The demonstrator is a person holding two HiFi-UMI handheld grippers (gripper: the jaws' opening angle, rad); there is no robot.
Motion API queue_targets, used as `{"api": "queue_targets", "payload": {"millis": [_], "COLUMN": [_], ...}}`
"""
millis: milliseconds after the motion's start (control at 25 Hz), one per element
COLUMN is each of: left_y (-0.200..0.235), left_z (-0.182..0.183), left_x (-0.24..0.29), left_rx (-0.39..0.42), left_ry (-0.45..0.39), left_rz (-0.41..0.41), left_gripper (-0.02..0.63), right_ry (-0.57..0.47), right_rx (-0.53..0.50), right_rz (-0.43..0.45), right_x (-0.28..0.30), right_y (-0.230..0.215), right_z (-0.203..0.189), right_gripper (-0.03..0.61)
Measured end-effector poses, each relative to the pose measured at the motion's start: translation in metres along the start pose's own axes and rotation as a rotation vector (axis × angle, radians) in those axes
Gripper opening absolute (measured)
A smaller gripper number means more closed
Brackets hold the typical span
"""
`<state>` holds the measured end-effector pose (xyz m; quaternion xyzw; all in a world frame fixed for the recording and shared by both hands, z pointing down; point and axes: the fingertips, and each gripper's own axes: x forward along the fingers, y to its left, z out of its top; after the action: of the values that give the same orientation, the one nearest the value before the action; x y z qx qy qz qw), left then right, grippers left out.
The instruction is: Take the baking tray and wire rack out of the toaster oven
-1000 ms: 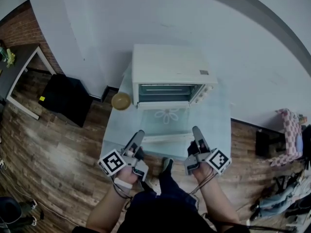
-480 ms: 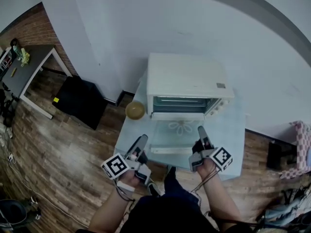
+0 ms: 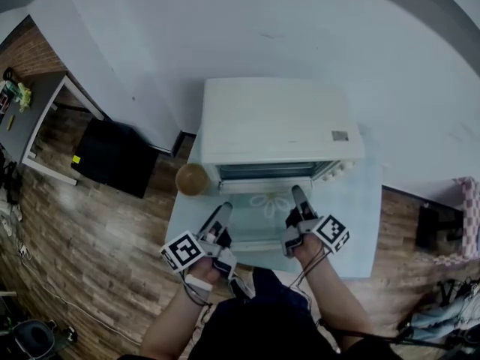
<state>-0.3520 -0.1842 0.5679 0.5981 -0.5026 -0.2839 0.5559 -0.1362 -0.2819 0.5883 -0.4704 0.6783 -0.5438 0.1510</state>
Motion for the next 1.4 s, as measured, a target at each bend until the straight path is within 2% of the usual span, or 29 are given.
{"api": "queue_targets", "payload": {"millis": [200,320,520,680,800,920,1000,1080,1240,1400], "left_y": [-0.001,0.009,0.031,0.023,0.029,0.041,0.039,0.036,0.048,0.041], "left_z": [-0.005,-0.004,-0.009,-0.006,-0.006,-0.01,-0.008,-0.01,-0.025,-0.031], "left_x": [0.041,0.057,0.066,0.074,0.066,0.053,0.051,0.05,0.036,0.032], "left_rx": [-0.001,-0.012,-0.055,0.005,0.003,-0.035,-0.009,0.002,-0.077,-0.083], "left_ry": [0.014,0.014,0.022,0.015,0.011,0.008,0.004,0.003,0.014,0.019], "left_rz": [-0.026,-0.005,0.085,-0.015,0.014,0.087,0.059,0.035,0.149,0.12], "left_gripper": [0.215,0.215,0.215,0.215,0.215,0.215,0.215,0.215,0.215,0.215], "right_ry": [0.025,0.025,-0.003,-0.005,-0.043,-0.067,-0.063,-0.049,-0.037,-0.03], "right_rx": [0.04,0.058,0.104,0.141,0.177,0.212,0.208,0.195,0.194,0.19], "right_rz": [-0.034,-0.056,-0.078,-0.081,-0.018,-0.029,-0.008,-0.027,-0.046,-0.066], "right_x": [0.038,0.06,0.09,0.111,0.128,0.133,0.135,0.131,0.117,0.099], "right_y": [-0.022,-0.037,-0.058,-0.069,-0.071,-0.076,-0.074,-0.074,-0.077,-0.079], "right_z": [0.014,0.019,0.027,0.027,0.037,0.045,0.047,0.045,0.04,0.032], "right_gripper": [0.164,0.163,0.167,0.176,0.176,0.159,0.132,0.097,0.095,0.094]}}
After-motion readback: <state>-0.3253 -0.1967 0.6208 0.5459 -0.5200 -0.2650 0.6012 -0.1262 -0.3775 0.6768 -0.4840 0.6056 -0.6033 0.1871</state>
